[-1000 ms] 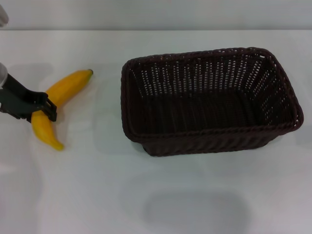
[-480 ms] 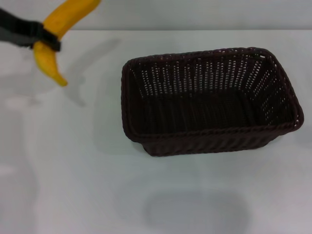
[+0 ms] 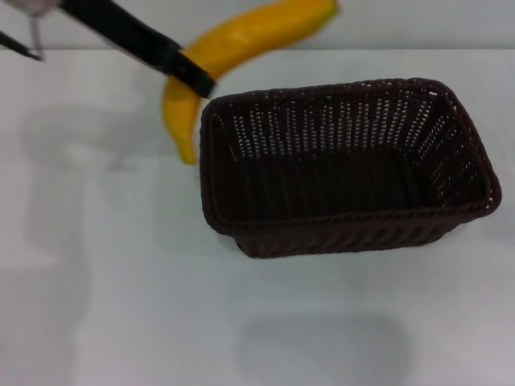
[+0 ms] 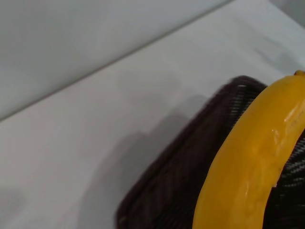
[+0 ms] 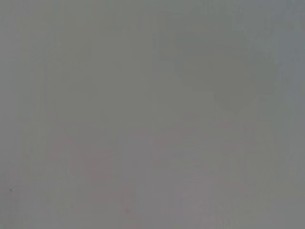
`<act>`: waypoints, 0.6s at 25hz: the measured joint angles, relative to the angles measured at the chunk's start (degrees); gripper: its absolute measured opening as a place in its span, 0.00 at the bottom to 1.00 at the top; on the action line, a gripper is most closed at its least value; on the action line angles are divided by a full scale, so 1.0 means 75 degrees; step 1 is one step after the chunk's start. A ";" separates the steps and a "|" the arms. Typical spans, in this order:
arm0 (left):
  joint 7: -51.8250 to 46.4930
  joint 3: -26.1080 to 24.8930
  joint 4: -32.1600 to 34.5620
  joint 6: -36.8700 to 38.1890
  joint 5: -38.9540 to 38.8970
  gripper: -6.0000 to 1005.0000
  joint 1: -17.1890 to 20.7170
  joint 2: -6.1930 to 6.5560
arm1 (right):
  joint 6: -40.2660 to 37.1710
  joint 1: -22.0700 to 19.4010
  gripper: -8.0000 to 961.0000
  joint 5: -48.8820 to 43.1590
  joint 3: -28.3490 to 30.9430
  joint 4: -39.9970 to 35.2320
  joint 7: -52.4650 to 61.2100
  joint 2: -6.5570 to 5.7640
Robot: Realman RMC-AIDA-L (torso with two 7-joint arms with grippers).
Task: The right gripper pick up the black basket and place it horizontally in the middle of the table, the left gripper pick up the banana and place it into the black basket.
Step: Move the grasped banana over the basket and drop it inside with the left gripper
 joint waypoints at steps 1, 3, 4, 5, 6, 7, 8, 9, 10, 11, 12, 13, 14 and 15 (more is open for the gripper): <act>0.0161 0.0027 -0.0345 0.0063 -0.0099 0.54 -0.0150 -0.0045 | 0.0000 0.0001 0.74 0.0000 0.0001 0.0003 0.0001 0.0003; 0.0325 0.0076 -0.0803 0.0102 -0.0267 0.54 -0.0332 -0.0095 | 0.0001 0.0007 0.74 0.0000 -0.0002 0.0010 0.0000 0.0005; 0.0373 0.0120 -0.1070 0.0144 -0.0325 0.54 -0.0438 -0.0131 | 0.0002 0.0011 0.74 0.0000 -0.0017 0.0014 -0.0011 0.0006; 0.0391 0.0144 -0.1200 0.0195 -0.0348 0.54 -0.0495 -0.0168 | 0.0002 0.0014 0.74 0.0000 -0.0035 0.0016 -0.0024 0.0006; 0.0401 0.0174 -0.1332 0.0293 -0.0351 0.55 -0.0552 -0.0254 | 0.0002 0.0017 0.74 0.0000 -0.0051 0.0016 -0.0044 0.0007; 0.0409 0.0175 -0.1357 0.0381 -0.0343 0.55 -0.0572 -0.0319 | 0.0002 0.0020 0.74 -0.0001 -0.0062 0.0016 -0.0053 0.0007; 0.0447 0.0183 -0.1350 0.0456 -0.0342 0.55 -0.0573 -0.0377 | 0.0003 0.0022 0.74 -0.0001 -0.0064 0.0016 -0.0060 0.0006; 0.0477 0.0198 -0.1335 0.0527 -0.0337 0.55 -0.0572 -0.0417 | 0.0003 0.0024 0.74 -0.0001 -0.0063 0.0014 -0.0061 0.0004; 0.0485 0.0219 -0.1327 0.0578 -0.0335 0.55 -0.0569 -0.0425 | 0.0002 0.0025 0.74 -0.0001 -0.0061 0.0013 -0.0067 0.0002; 0.0489 0.0250 -0.1323 0.0648 -0.0325 0.55 -0.0558 -0.0429 | 0.0003 0.0026 0.74 -0.0001 -0.0059 0.0012 -0.0081 0.0000; 0.0487 0.0272 -0.1323 0.0706 -0.0313 0.55 -0.0545 -0.0425 | 0.0003 0.0026 0.74 -0.0001 -0.0059 0.0012 -0.0123 -0.0001; 0.0495 0.0285 -0.1322 0.0754 -0.0305 0.55 -0.0530 -0.0421 | 0.0007 0.0026 0.74 -0.0003 -0.0061 0.0012 -0.0178 -0.0001; 0.0520 0.0294 -0.1318 0.0814 -0.0292 0.59 -0.0509 -0.0418 | 0.0034 0.0020 0.74 -0.0003 -0.0061 0.0012 -0.0248 -0.0001; 0.0570 0.0294 -0.1270 0.0907 -0.0283 0.63 -0.0456 -0.0418 | 0.0063 0.0009 0.74 -0.0004 -0.0054 0.0012 -0.0299 -0.0001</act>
